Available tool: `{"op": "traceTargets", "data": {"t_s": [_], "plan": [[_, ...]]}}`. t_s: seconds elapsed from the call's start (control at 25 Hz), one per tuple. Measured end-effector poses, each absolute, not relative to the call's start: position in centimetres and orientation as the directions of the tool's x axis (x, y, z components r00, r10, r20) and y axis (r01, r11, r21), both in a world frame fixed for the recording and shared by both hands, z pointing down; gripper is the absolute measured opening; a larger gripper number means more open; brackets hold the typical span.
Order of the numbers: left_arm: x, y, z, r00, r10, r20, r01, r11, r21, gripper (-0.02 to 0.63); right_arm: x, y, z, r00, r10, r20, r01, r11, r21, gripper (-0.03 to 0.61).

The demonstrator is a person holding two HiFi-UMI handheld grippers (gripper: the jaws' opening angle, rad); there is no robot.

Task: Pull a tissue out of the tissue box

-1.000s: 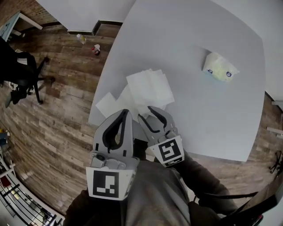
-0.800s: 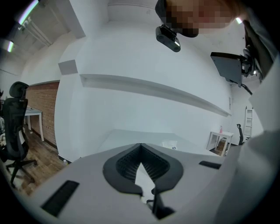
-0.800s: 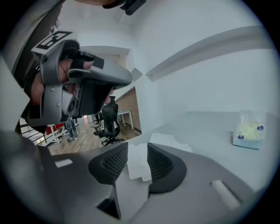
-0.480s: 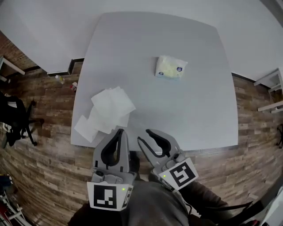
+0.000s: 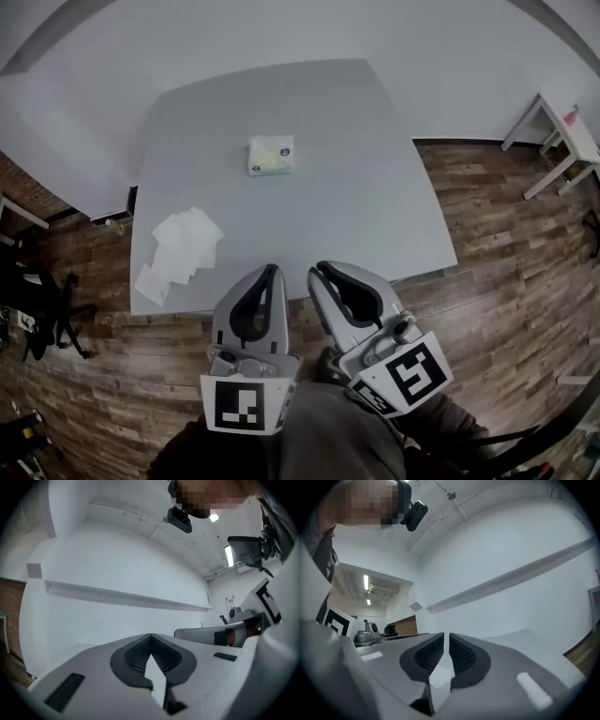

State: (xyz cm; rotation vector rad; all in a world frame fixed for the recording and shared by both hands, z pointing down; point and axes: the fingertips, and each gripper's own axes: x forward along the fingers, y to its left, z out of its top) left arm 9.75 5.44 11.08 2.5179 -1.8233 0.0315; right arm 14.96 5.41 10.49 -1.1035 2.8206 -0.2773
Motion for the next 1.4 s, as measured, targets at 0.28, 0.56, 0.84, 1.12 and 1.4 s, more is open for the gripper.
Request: {"op": "traceTargets", "data": {"t_s": [0.28, 0.56, 0.84, 1.12, 1.4], "plan": [[14.1, 6.5, 9.5, 0.39, -0.921, -0.009, -0.919, -0.389, -0.066, -0.002, 17.5, 6.7, 8.0, -0.697, -0.711, -0.094, -0.69, 0.701, -0.182, 0.009], [13.3, 6.9, 10.2, 0.39, -0.921, 0.0, -0.918, -0.389, -0.07, -0.002, 16.6, 7.2, 8.8, -0.681, -0.726, -0.097, -0.705, 0.686, -0.179, 0.002], [12.6, 6.9, 10.0, 0.384, -0.923, -0.013, -0.921, -0.381, -0.081, -0.002, 16.0, 7.3, 9.1, -0.678, -0.728, -0.104, -0.71, 0.685, -0.165, 0.002], [12.5, 6.2, 10.0, 0.394, -0.919, -0.011, -0.916, -0.392, -0.088, -0.002, 15.7, 6.8, 9.1, -0.678, -0.727, -0.107, -0.71, 0.686, -0.162, 0.002], [12.7, 5.8, 10.2, 0.402, -0.916, -0.006, -0.913, -0.4, -0.084, -0.002, 15.8, 6.3, 9.2, -0.673, -0.732, -0.104, -0.716, 0.68, -0.157, 0.002]]}}
